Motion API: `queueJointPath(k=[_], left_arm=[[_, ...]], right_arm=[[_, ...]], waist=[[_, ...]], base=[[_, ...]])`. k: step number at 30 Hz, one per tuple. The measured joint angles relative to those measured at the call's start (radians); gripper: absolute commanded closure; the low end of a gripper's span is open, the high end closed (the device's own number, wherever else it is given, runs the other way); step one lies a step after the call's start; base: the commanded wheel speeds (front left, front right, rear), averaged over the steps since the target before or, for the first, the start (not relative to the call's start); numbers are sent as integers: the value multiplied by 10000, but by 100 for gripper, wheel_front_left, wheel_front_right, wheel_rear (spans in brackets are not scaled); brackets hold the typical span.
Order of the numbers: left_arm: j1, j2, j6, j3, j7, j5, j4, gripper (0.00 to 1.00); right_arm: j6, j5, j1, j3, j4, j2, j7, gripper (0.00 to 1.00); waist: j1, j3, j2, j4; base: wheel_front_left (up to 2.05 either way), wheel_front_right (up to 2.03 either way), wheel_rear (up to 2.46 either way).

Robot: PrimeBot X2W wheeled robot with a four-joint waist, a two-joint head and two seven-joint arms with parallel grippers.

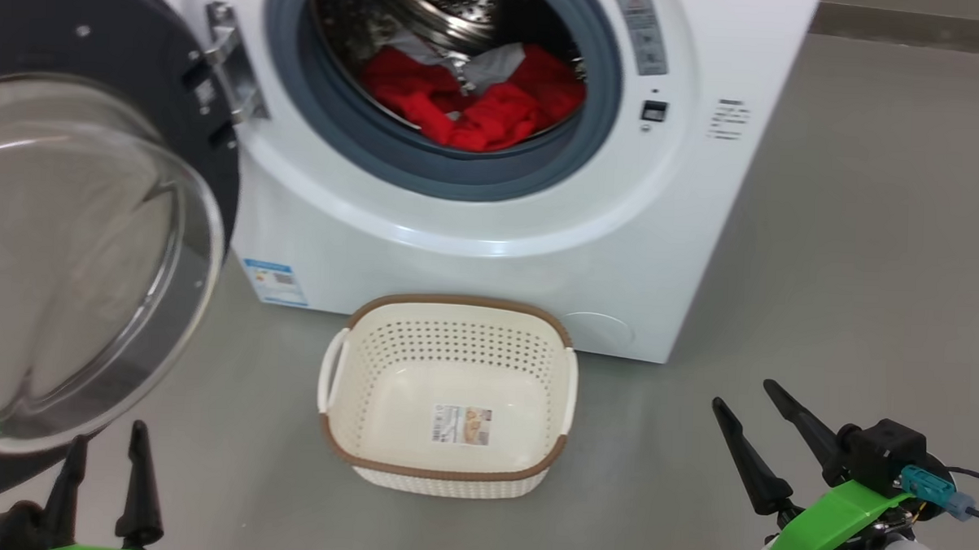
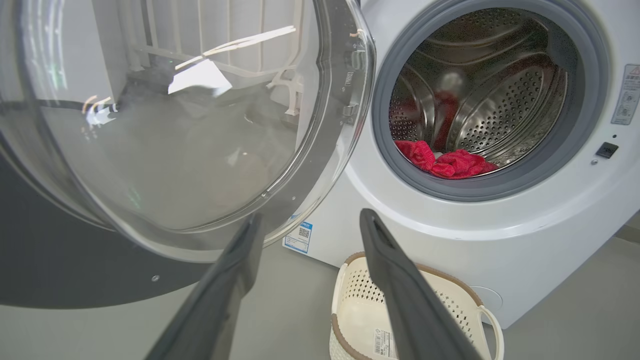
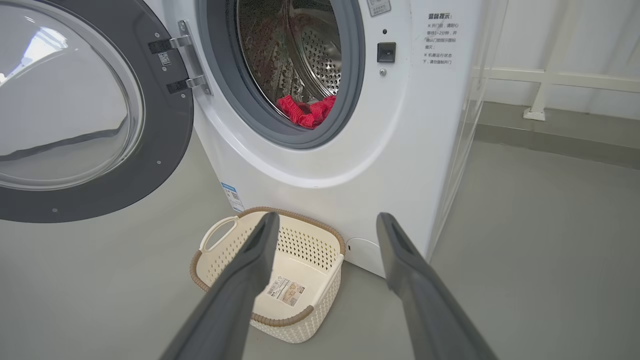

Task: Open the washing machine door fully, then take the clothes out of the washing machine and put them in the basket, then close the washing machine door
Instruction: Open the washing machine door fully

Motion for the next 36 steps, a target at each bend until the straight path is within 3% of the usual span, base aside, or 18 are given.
queueJointPath(k=[9,22,36], left_arm=[[427,102,0,-853,0,-123,-688,0],[669,82,0,-1143,0,-276,-1003,0],[662,111,2,-1386,0,-236,-1087,0]], right_arm=[[0,-40,197,-548,-138,15,0,0],[0,-67,382,-1001,-320,35,0,0],[0,-142,382,-1198,-420,113,0,0]], waist=[[0,-20,0,-1151],[0,49,0,-2520],[0,196,0,-2609]], base=[[0,0,0],[0,0,0],[0,0,0]])
